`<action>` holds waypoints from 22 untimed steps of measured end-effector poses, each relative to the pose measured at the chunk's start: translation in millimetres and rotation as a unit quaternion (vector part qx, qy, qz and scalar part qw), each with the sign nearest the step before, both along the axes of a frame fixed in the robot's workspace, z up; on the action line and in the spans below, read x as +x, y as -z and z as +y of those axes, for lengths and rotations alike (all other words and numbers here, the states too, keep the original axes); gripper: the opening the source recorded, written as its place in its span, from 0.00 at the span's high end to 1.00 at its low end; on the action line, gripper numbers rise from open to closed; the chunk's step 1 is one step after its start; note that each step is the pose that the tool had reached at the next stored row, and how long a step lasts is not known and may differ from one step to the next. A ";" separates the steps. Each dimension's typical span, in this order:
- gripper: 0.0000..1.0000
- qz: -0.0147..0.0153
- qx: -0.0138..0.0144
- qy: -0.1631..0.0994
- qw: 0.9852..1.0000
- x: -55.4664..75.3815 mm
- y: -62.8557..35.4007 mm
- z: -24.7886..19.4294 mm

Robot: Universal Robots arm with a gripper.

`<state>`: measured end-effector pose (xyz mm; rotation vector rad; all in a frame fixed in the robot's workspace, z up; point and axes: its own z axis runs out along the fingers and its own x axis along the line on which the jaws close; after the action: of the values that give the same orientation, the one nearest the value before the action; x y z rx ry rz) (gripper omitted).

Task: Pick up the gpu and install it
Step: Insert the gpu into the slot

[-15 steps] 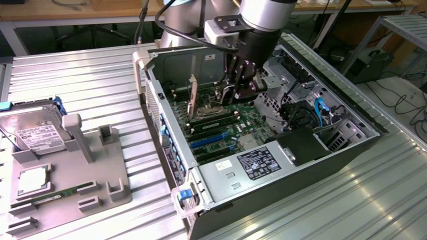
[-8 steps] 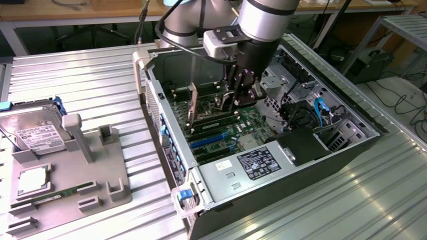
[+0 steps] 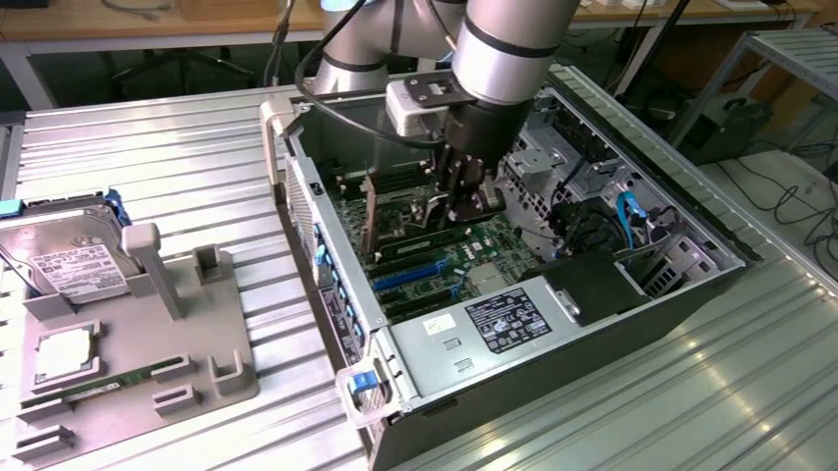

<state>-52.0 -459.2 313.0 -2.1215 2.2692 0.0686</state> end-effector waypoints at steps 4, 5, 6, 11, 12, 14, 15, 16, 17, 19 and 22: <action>0.72 0.000 0.000 -0.006 1.000 -7.1 7.6 0.0; 0.72 0.000 0.000 -0.014 1.000 -7.1 9.3 0.0; 0.72 0.000 0.000 -0.023 1.000 -7.1 11.0 0.0; 0.72 0.000 0.000 -0.034 0.999 -7.1 16.3 0.0; 0.72 0.000 0.000 -0.034 0.999 -7.4 18.2 0.0; 0.72 0.000 0.000 -0.034 0.999 -9.6 23.8 0.1; 0.72 0.000 0.000 -0.032 0.999 -10.1 25.8 0.1; 0.72 0.000 0.000 -0.030 1.000 -10.5 27.5 0.1; 0.72 0.000 0.000 -0.028 1.000 -10.9 29.3 0.1; 0.72 0.000 0.000 -0.026 1.000 -10.9 33.1 -1.1; 0.72 0.001 0.000 -0.024 1.000 -12.0 37.7 -1.9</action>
<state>-64.0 -461.1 275.3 -2.1782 2.2185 0.0704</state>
